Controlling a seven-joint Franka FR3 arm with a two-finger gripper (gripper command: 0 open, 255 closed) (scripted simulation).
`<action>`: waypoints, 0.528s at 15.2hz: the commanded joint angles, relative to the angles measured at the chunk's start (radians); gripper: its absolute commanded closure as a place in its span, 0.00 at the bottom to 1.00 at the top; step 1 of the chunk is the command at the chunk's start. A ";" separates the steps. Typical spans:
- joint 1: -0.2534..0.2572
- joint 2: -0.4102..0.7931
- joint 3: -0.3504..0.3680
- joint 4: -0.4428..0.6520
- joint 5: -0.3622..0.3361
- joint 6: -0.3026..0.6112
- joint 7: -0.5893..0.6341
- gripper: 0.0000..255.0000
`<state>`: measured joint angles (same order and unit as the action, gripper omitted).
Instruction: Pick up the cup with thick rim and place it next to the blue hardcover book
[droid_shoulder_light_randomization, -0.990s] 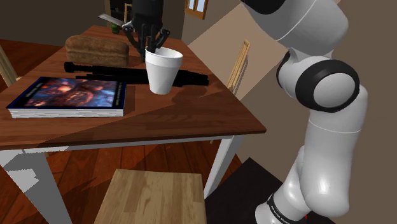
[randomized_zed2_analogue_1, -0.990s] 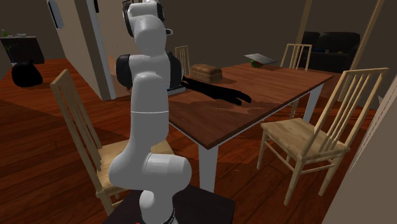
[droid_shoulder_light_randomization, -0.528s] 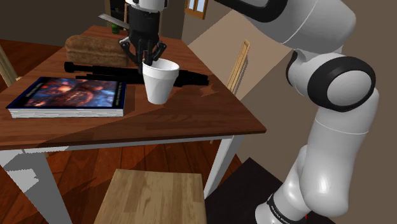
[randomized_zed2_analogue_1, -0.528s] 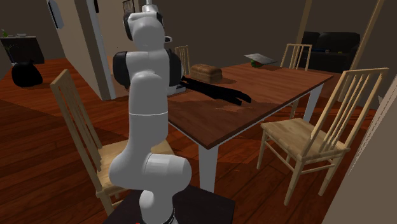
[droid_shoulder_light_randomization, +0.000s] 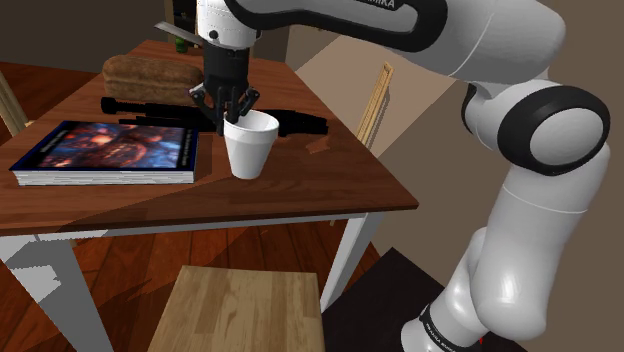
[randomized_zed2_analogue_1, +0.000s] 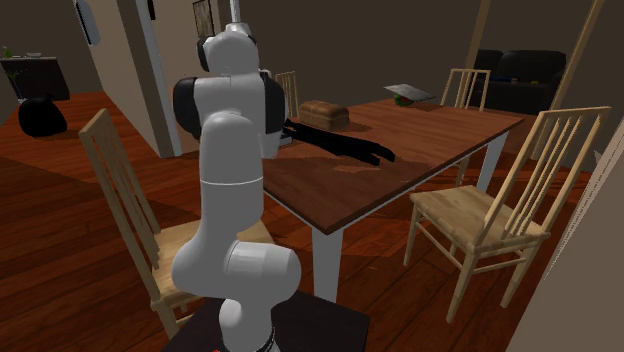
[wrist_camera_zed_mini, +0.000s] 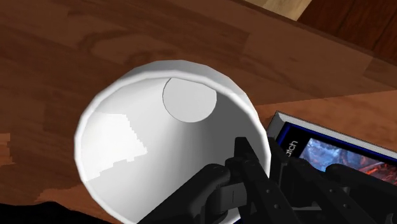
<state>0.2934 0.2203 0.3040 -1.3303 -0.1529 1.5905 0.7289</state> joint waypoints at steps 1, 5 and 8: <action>-0.004 -0.010 -0.001 -0.040 0.003 0.031 0.000 1.00; -0.006 -0.016 -0.002 -0.066 0.005 0.052 0.001 1.00; -0.006 -0.016 -0.002 -0.065 0.005 0.052 0.001 1.00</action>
<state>0.2871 0.2049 0.3023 -1.3956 -0.1480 1.6416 0.7298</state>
